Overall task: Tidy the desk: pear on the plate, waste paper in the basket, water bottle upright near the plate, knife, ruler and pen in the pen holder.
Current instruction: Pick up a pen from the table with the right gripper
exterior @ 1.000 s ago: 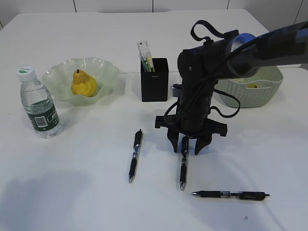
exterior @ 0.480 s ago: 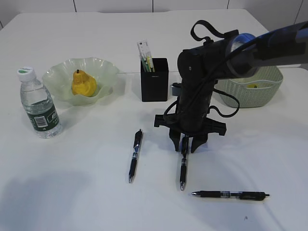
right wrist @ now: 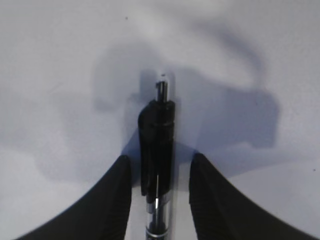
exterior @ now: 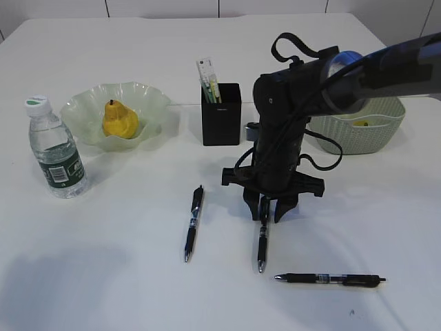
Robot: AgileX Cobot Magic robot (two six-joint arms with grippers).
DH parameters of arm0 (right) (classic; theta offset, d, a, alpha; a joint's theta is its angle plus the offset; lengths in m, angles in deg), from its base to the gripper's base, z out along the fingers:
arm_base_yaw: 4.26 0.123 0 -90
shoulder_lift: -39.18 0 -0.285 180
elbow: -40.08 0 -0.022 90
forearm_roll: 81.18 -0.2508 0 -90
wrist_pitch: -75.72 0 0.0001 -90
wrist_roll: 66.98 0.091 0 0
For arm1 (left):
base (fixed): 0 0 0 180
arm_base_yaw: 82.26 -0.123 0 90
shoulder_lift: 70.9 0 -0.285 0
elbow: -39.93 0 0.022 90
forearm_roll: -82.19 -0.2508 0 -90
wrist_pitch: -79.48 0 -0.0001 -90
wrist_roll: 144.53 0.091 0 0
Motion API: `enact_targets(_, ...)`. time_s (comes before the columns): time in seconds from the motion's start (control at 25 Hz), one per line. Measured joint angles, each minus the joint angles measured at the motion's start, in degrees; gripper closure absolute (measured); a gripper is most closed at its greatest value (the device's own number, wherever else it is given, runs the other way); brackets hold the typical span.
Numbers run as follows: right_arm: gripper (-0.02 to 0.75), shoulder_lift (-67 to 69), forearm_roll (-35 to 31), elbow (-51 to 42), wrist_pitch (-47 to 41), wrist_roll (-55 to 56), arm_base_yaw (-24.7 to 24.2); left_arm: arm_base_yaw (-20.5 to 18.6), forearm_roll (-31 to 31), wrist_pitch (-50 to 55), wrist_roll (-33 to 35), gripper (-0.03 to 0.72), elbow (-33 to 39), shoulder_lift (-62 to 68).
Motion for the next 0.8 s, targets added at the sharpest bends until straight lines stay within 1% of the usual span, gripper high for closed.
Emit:
enact_targets(0.16,0.43,0.0,0.03,0.0,0.0,-0.13,0.0,0.0,0.0,0.0,0.0,0.449,0.0,0.0)
enact_targets(0.2,0.446,0.0,0.13,0.0,0.0,-0.13,0.0,0.0,0.0,0.0,0.0,0.449,0.0,0.0)
enact_targets(0.36,0.565,0.0,0.25,0.0,0.11,-0.47,0.0,0.0,-0.83,0.0,0.0,0.449,0.0,0.0)
enact_targets(0.44,0.591,0.0,0.48,0.0,0.5,-0.99,0.0,0.0,-1.39,0.0,0.0,0.449,0.0,0.0)
enact_targets(0.8,0.601,0.11,0.86,0.59,0.33,-1.32,0.0,0.0,-1.75,0.0,0.0,0.449,0.0,0.0)
